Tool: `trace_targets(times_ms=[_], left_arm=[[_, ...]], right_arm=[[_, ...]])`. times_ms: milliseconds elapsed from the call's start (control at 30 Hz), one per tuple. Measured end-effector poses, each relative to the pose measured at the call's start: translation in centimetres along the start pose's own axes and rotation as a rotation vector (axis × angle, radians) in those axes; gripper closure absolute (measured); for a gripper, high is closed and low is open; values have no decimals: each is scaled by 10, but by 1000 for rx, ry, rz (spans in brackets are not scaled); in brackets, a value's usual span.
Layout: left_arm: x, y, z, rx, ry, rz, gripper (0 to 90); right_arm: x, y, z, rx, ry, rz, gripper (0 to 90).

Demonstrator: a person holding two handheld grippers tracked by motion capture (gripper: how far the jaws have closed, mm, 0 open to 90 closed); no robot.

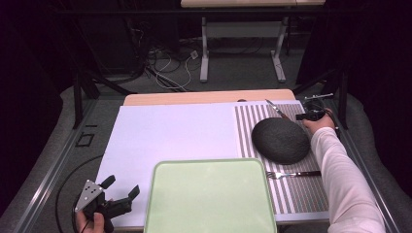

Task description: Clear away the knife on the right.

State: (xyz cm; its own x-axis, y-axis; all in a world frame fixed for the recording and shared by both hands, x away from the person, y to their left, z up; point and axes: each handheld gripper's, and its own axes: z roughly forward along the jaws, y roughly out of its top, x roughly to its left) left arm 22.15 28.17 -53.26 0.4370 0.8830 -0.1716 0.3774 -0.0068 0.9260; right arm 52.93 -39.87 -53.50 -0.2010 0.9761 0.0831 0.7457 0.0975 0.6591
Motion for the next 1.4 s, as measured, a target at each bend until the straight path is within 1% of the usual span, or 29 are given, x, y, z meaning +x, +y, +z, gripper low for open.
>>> trace_targets(times_ms=[33,100,200,233,267,300,333,400,433,467,500,533,600,633,667,700,800,833,867,900,967,1033,1100,1200,1233,1267,1333,1367,1400], left_arm=[[0,0,0,0,0,0,4],[0,0,1,-1,-4,3,4],[-1,0,1,0,-6,3,4],[-1,0,1,0,-7,3,4],[-1,0,1,0,-7,3,4],[-1,0,2,-1,-6,4,4],[-1,0,2,0,-6,4,4],[-1,0,2,0,-6,3,4],[-1,0,2,2,-7,4,4],[-1,0,2,2,-7,4,4],[-1,0,3,4,-8,6,4],[-1,0,3,6,-8,9,4],[-1,0,3,6,-8,8,4],[-1,0,3,7,-8,9,4],[-1,0,4,9,-8,9,4],[-1,0,4,9,-8,9,4],[-1,0,4,10,-9,9,4],[-1,0,4,8,-8,6,4],[-1,0,3,6,-8,5,4],[-1,0,3,6,-8,5,4],[-1,0,3,9,-6,8,4],[-1,-1,4,8,-5,3,4],[0,-1,4,10,-3,4,4],[-1,-1,4,11,-2,4,4],[-1,-1,4,12,-2,4,4],[-1,0,4,15,-2,8,4],[-2,-1,4,11,-2,6,4],[-2,-1,4,11,-2,6,4],[-2,-1,4,10,0,3,4]], right_arm=[[0,0,0,0,0,0,900],[0,5,-5,3,-6,-29,900],[4,10,-10,-17,6,-28,900],[6,17,-14,-22,-2,-55,900],[6,17,-14,-22,-2,-55,900],[9,22,-18,-53,7,-61,900],[10,23,-19,-69,18,-35,900],[10,24,-19,-58,9,-35,900],[10,22,-15,-33,2,-44,900],[10,22,-15,-33,2,-44,900],[11,22,-12,-29,4,-61,900],[12,23,-12,-34,1,-54,900],[13,24,-11,-26,10,-64,900],[16,26,-11,-12,-3,-96,900],[22,32,-13,-25,16,-127,900],[25,37,-15,-34,17,-130,900],[33,48,-18,-33,13,-171,900],[35,52,-19,-44,17,-180,900],[37,55,-20,-62,33,-161,900],[37,55,-20,-62,33,-161,900],[36,56,-17,-71,39,-141,900],[35,52,-9,-33,19,-170,849],[37,51,-5,-27,25,-188,825],[38,51,-2,-30,26,-191,798],[39,51,1,-19,32,-201,761],[41,50,2,-7,24,-200,746],[42,48,5,7,15,-225,712],[43,48,7,16,15,-222,692],[43,47,8,10,10,-232,674]])
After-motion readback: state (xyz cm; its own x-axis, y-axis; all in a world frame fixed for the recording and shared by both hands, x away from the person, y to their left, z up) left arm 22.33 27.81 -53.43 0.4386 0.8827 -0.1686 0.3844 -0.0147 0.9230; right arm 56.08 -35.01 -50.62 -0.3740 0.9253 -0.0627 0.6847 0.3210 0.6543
